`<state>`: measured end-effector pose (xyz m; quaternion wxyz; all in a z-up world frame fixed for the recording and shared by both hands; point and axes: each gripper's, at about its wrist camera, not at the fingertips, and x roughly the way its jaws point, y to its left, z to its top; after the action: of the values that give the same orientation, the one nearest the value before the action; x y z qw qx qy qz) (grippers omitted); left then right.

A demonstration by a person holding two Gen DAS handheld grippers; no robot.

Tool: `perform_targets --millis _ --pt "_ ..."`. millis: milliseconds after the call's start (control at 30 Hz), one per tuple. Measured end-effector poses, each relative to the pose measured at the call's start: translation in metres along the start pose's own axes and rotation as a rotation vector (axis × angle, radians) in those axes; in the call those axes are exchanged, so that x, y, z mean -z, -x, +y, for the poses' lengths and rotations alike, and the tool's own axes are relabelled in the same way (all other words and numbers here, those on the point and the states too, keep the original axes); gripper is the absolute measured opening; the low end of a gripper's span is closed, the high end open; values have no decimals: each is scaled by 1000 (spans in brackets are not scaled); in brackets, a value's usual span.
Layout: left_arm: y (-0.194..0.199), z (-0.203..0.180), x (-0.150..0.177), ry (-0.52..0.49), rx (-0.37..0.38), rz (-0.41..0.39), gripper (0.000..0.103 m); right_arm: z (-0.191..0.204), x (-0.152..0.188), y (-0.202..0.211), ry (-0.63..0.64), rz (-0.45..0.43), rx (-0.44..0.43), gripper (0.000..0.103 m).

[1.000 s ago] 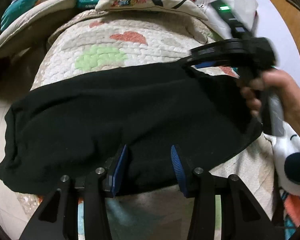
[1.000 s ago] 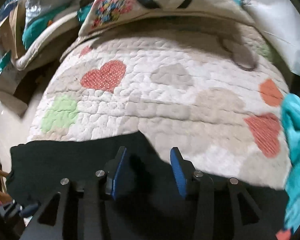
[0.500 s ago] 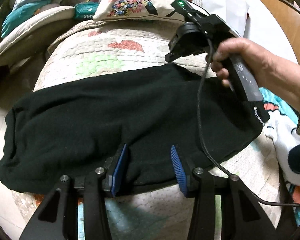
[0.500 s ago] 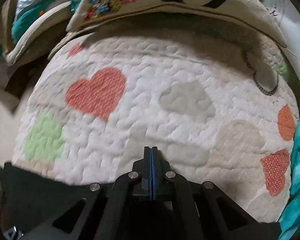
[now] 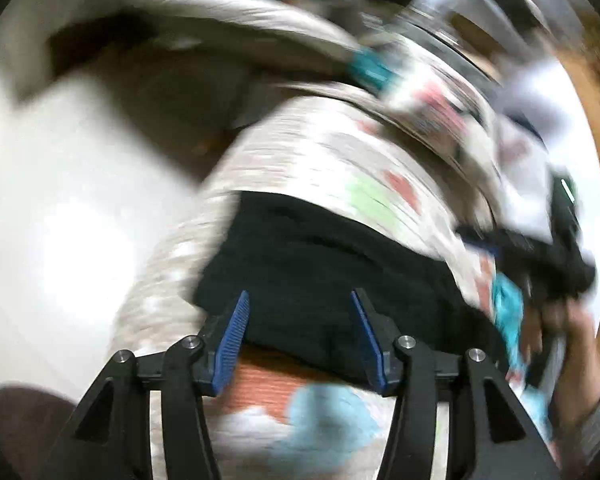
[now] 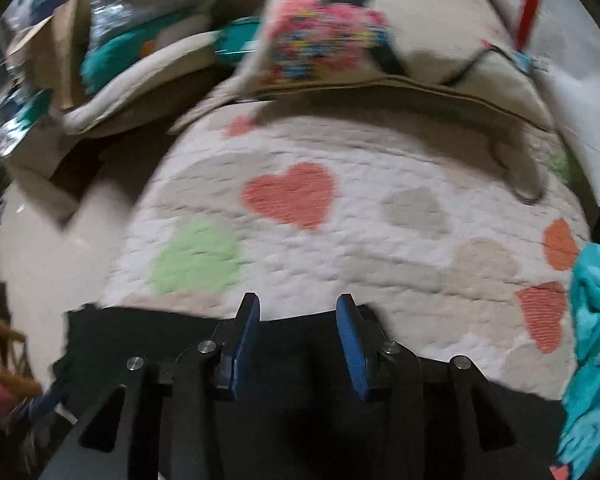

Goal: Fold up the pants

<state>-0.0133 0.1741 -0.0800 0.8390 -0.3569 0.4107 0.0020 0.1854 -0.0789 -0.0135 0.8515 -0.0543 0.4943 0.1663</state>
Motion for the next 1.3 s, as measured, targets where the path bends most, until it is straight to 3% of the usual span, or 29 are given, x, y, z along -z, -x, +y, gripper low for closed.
perform_targets --millis 133,300,400,533,633,833,900,933,967,1033,1300 --pt "-4 33 0 148 60 39 51 58 5 -4 67 39 -96 44" --pt "-13 34 10 145 144 49 53 135 9 -23 206 114 -153 46" --pt "-24 41 11 180 168 70 55 167 12 -37 271 148 -154 57" --pt "-39 55 8 241 230 100 56 205 13 -60 345 194 -115 62" --pt "-40 54 2 231 278 82 62 226 12 -76 406 228 -60 66" --pt "-47 52 2 196 294 108 58 266 25 -110 547 315 103 70" --pt "-51 54 0 188 299 130 25 271 30 -115 580 323 161 58" --pt "-54 55 0 191 312 151 20 270 31 -116 585 321 203 41" --pt "-55 57 0 202 323 161 19 271 32 -116 583 322 210 31" --pt "-52 55 -1 186 327 158 16 266 29 -110 550 325 183 22" --pt "-22 15 -5 74 346 123 16 237 18 -63 449 231 102 18"
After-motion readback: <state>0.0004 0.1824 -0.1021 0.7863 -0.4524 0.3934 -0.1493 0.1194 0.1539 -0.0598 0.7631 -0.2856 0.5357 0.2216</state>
